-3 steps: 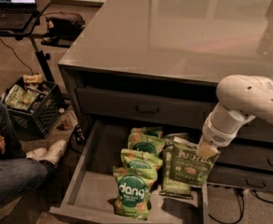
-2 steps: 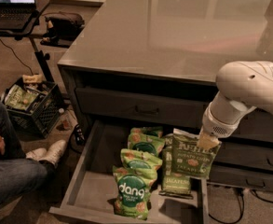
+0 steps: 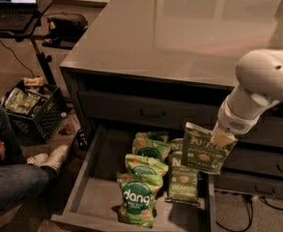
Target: Pick green jalapeno chip bag from middle drawer and place on counter
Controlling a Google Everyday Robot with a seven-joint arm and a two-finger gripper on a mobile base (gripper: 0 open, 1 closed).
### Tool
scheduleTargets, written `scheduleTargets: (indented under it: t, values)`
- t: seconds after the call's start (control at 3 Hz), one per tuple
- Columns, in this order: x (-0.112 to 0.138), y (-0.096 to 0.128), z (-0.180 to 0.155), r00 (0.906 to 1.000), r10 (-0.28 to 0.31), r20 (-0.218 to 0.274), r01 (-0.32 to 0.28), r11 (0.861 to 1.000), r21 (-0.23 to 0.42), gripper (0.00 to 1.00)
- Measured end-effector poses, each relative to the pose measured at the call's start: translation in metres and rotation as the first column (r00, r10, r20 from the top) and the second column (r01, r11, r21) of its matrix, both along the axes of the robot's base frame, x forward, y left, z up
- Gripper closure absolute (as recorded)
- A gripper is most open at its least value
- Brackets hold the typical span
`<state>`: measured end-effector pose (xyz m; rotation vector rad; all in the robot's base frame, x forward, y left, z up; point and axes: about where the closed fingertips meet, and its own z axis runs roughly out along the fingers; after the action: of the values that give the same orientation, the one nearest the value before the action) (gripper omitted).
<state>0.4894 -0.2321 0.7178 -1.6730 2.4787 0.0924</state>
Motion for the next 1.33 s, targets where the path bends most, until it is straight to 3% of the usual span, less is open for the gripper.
scheduleTargets:
  t: [0.33,0.67,1.33]
  values:
    - [0.008,-0.01,0.054,0.9966,-0.021,0.08,0.022,1.0,-0.016,1.0]
    - [0.019,-0.015,0.106,0.9848,-0.025,0.172,0.035,0.998,-0.056,1.0]
    - [0.056,-0.015,0.2,0.9422,0.001,0.335,0.053,0.987,-0.15,1.0]
